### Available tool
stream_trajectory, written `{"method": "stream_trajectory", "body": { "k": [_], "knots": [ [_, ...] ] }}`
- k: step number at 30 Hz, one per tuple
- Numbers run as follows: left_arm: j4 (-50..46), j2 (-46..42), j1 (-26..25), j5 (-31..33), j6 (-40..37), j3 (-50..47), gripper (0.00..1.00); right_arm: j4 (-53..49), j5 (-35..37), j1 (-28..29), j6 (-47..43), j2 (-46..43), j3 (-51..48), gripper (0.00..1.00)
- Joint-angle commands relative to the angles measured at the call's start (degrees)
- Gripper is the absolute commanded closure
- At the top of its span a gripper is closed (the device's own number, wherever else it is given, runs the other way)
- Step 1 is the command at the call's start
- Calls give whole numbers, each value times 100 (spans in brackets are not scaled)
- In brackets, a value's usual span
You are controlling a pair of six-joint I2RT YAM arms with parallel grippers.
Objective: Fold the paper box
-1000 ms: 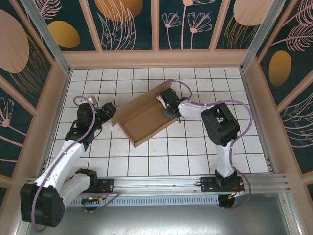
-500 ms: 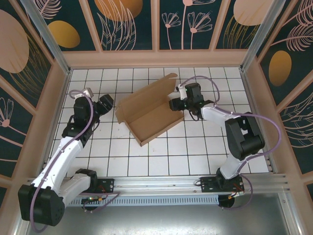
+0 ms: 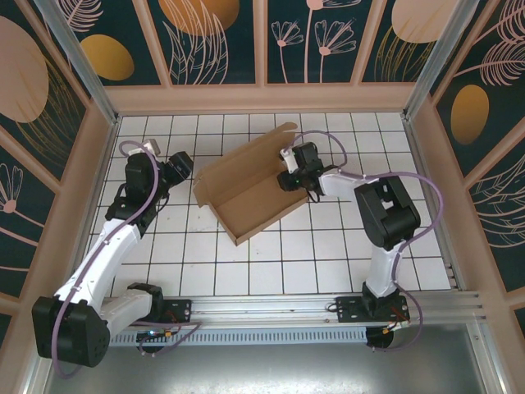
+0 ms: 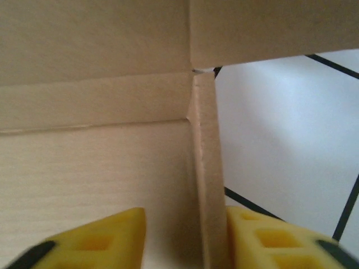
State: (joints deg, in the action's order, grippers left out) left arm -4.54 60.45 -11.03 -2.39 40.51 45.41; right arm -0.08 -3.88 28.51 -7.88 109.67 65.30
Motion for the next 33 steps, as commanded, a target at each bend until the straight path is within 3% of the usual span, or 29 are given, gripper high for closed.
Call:
{"method": "stream_trajectory", "body": {
  "k": [1,4,8,15,20,26,29,30,33],
  "knots": [
    [50,-38,-9,138,-153,125,36,-82,890,108,-109,193,268,81],
    [-27,-148,-13,336,-258,159,35,0,1494,155,-22,197,254,94],
    [-53,-158,-20,463,-340,188,34,23,2021,129,231,114,190,96],
    [267,21,-8,564,-346,157,32,32,1829,-109,601,-26,-43,95],
    [994,129,-12,560,-272,57,29,216,1679,-338,1057,-221,-262,95],
    [1414,441,-11,414,670,-160,41,237,1622,-408,1711,-175,-297,93],
    [1455,873,-20,-541,-73,42,46,344,1324,-408,1879,-245,-418,84],
    [1337,1000,-18,-638,-365,113,46,450,1187,-416,1827,-338,-512,75],
    [1588,943,-12,-49,-989,-91,38,1026,812,-448,1410,-930,-1043,42]
  ]
}}
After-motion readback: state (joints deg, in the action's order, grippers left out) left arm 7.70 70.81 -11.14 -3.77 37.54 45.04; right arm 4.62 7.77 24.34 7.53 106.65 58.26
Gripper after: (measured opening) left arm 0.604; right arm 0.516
